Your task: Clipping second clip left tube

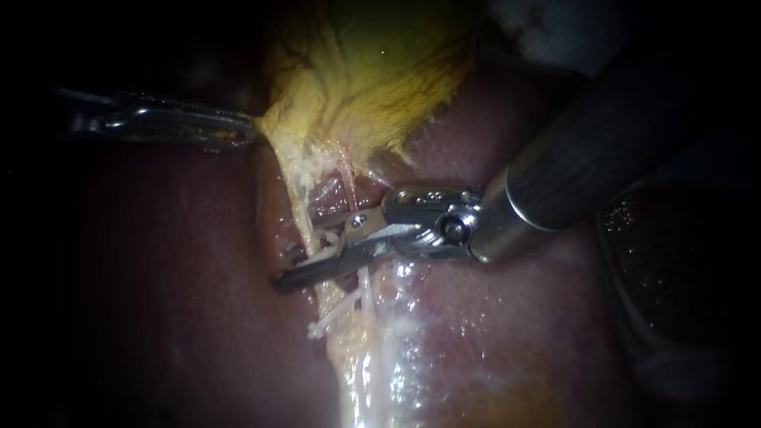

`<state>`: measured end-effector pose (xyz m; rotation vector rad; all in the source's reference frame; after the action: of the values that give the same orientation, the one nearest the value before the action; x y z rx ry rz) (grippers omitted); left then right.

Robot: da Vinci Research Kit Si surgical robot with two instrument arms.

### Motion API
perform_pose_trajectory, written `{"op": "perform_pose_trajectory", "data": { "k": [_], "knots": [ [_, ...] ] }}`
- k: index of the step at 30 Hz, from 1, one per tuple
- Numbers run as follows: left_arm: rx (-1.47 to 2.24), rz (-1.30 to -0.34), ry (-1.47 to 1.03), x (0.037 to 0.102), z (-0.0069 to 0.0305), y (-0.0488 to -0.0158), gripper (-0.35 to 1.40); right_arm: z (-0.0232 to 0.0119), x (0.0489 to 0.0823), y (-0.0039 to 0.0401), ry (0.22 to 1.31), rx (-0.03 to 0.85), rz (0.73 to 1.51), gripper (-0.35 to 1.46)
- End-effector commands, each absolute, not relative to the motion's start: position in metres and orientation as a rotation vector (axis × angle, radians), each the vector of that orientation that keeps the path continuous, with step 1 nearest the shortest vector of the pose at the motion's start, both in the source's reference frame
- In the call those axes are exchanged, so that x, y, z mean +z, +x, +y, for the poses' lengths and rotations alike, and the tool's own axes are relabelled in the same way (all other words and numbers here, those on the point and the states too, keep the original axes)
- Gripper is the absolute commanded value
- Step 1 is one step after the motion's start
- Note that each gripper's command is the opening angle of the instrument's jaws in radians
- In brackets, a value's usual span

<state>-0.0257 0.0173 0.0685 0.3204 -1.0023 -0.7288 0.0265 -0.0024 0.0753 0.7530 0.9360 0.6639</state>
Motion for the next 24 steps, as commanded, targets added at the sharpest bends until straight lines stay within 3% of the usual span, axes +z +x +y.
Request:
{"op": "perform_pose_trajectory", "data": {
  "k": [1, 13, 18, 24],
  "knots": [
    [-0.729, -1.002, 0.320, 0.0684, 0.0173, -0.0257, -0.35, -0.0024, 0.0752, 0.0264, 0.753, 0.663, 0.936, 0.50],
    [-0.729, -1.002, 0.320, 0.0684, 0.0173, -0.0256, -0.35, -0.0021, 0.0738, 0.0244, 0.808, 0.626, 0.944, 0.52],
    [-0.729, -1.002, 0.321, 0.0684, 0.0173, -0.0256, -0.35, -0.0021, 0.0736, 0.0237, 0.854, 0.586, 0.990, 0.53],
    [-0.729, -1.002, 0.320, 0.0684, 0.0173, -0.0256, -0.35, -0.0022, 0.0738, 0.0236, 1.002, 0.581, 1.082, 0.53]
  ]
}}
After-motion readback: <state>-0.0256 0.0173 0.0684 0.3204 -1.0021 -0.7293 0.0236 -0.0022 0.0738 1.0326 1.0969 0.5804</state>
